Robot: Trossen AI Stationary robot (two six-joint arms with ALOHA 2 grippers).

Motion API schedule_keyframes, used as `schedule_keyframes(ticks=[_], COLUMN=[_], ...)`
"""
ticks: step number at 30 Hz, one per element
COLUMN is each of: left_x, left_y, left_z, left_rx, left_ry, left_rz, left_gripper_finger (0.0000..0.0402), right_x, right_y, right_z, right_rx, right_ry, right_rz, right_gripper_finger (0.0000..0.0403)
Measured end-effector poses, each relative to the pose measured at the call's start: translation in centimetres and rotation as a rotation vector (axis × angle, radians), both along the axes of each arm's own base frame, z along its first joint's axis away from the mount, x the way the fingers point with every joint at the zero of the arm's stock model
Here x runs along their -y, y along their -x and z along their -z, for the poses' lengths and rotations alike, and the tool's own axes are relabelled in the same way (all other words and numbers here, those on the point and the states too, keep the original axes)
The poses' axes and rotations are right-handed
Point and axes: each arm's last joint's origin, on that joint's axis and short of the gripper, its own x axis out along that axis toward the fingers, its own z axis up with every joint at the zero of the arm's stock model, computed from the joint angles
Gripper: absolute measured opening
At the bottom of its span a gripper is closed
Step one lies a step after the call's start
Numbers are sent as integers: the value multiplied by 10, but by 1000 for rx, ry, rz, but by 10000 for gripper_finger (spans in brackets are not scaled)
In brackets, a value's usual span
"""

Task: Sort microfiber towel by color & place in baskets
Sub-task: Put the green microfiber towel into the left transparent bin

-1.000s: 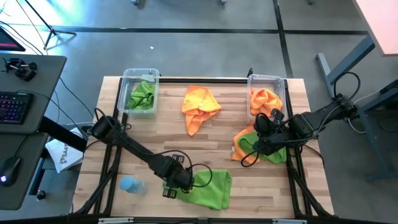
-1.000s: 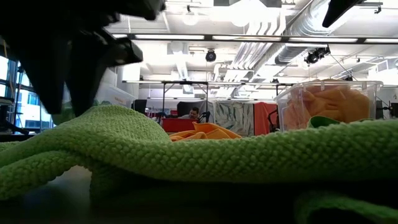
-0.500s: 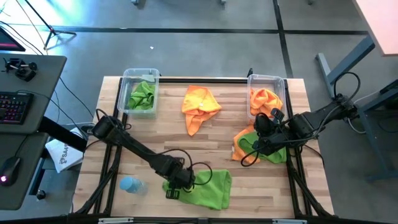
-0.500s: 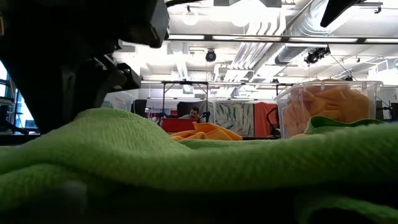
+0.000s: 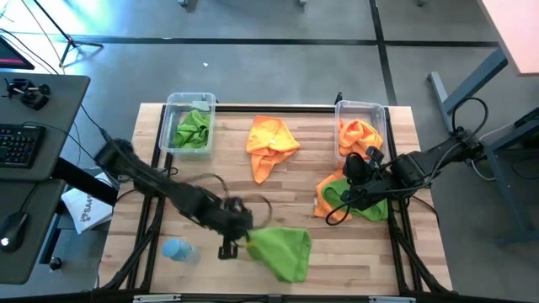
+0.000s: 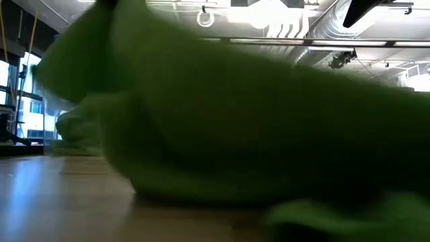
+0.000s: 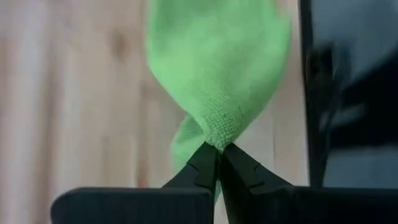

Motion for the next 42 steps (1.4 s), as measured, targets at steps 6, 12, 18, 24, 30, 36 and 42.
schedule_keyframes(ticks=[6,12,18,24,30,36,42], left_x=[-23,-39,-60,-85,-115,-140,-154], left_y=[45,81,98,125,166,193,194], left_z=[-79,-135,-158,-173,-183,-184,-185], left_rx=[377,725,843,869,865,827,803], left_ry=[-63,-188,-368,-493,-594,-650,-663], left_rz=[-184,-227,-317,-440,-584,-643,-477], left_gripper_finger=[1,0,0,0,0,0,0], right_x=[-1,-2,-2,-3,-3,-6,-5], right_y=[-2,-4,-7,-8,-9,-18,-34], right_z=[-1,-1,-3,-3,-3,3,12], right_rx=[20,46,98,103,126,115,116], right_ry=[-4,-7,5,2,-22,-7,24], right_rz=[1,-3,8,11,49,58,100], right_gripper_finger=[0,0,0,0,0,0,0])
